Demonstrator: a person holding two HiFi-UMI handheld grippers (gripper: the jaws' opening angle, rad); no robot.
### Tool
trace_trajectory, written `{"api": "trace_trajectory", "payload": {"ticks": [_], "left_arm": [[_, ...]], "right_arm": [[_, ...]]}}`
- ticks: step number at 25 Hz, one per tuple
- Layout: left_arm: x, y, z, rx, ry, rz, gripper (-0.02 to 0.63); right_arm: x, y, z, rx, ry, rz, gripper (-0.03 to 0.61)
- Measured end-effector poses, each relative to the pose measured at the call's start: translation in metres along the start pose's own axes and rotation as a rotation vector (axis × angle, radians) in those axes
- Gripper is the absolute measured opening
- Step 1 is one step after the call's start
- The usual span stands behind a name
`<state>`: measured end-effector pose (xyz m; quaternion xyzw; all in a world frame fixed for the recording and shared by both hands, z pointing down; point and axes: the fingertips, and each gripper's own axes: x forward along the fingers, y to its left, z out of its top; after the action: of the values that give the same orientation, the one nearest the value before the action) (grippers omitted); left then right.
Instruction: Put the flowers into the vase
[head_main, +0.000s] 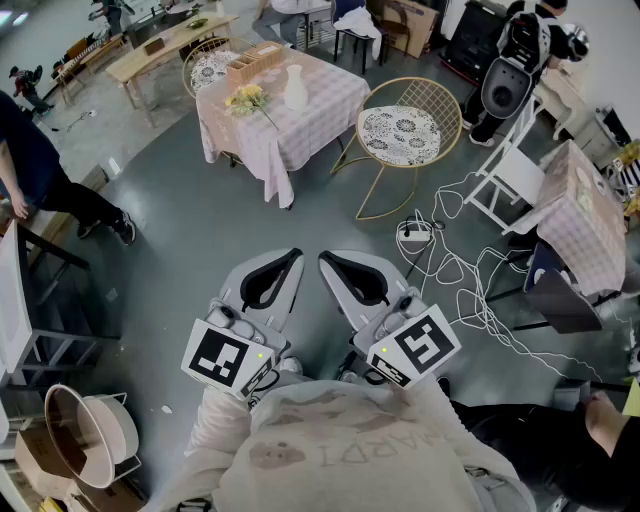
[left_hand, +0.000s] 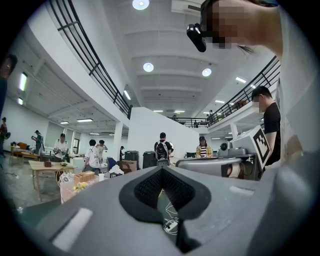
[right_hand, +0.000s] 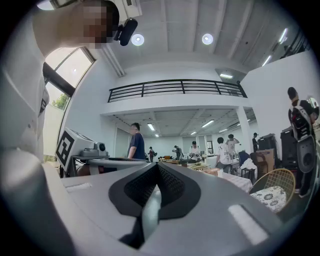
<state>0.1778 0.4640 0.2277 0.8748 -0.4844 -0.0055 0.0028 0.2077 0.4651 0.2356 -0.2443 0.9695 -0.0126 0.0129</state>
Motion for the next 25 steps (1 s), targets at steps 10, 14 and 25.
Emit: {"api": "trace_trajectory", "payload": {"ticks": [10,14,25], "left_arm": [[-0.005,0.004,0.004,0.002,-0.003,0.008,0.000],[-0.010,0.007,0.003,-0.003,-0.006,0.007,0.000],[-0.038,0.044,0.007,0.034,-0.056,0.028,0.000]], "right_arm": [[0.002,0.003,0.003,0.002,-0.001,0.006,0.028],[0.005,0.008,0.002,0.000,0.006,0.006,0.028],[0.027,0.025,0.011,0.010,-0.050,-0.038,0.028]]}}
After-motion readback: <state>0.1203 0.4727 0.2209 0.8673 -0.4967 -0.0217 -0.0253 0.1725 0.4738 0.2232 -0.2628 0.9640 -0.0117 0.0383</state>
